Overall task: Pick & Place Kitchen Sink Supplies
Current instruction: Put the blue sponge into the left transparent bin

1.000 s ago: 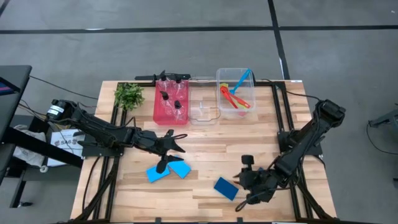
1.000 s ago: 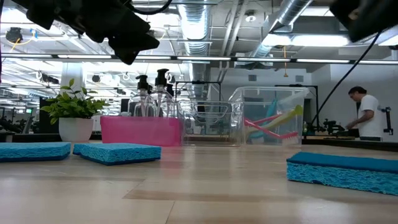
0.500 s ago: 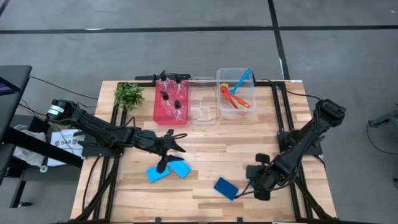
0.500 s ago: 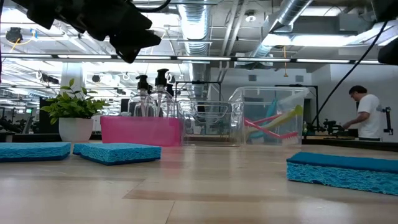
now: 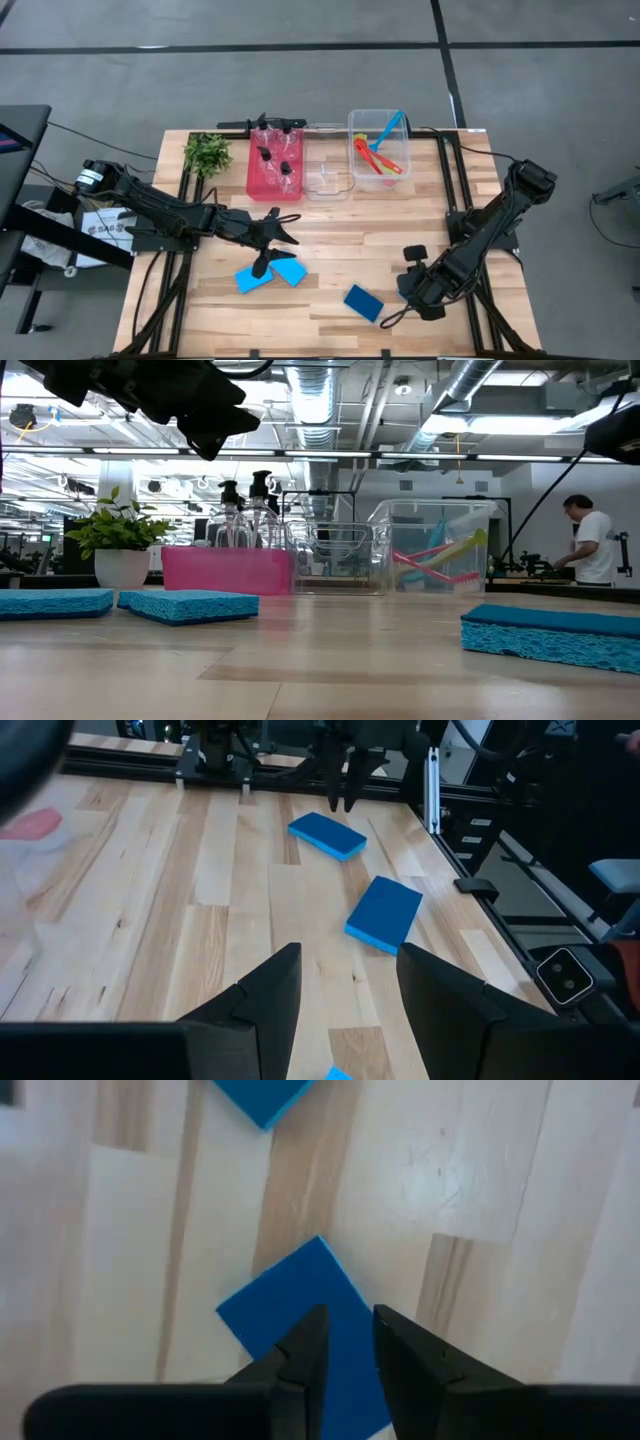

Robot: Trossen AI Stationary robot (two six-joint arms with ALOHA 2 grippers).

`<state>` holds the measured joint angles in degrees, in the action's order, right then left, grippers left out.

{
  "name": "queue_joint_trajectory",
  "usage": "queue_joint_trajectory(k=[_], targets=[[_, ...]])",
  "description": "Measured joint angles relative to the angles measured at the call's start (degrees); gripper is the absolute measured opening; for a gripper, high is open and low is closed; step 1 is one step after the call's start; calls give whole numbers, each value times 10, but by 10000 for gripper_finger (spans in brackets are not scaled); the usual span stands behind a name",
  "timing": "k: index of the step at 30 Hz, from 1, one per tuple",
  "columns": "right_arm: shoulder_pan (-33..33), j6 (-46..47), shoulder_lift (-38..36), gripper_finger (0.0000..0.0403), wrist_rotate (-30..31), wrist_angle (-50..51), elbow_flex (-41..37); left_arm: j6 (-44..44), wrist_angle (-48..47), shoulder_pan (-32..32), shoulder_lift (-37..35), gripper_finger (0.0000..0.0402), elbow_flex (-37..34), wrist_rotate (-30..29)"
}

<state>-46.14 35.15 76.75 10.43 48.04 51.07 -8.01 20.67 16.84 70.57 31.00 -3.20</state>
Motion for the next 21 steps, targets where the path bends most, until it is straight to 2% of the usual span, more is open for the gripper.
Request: queue_joint_trajectory(k=[13, 21], targets=[[26, -27, 70, 75, -2, -3, -12, 0, 4, 0, 0, 168, 0, 0], [25, -51, 100, 75, -32, -4, -12, 0, 4, 0, 0, 168, 0, 0]])
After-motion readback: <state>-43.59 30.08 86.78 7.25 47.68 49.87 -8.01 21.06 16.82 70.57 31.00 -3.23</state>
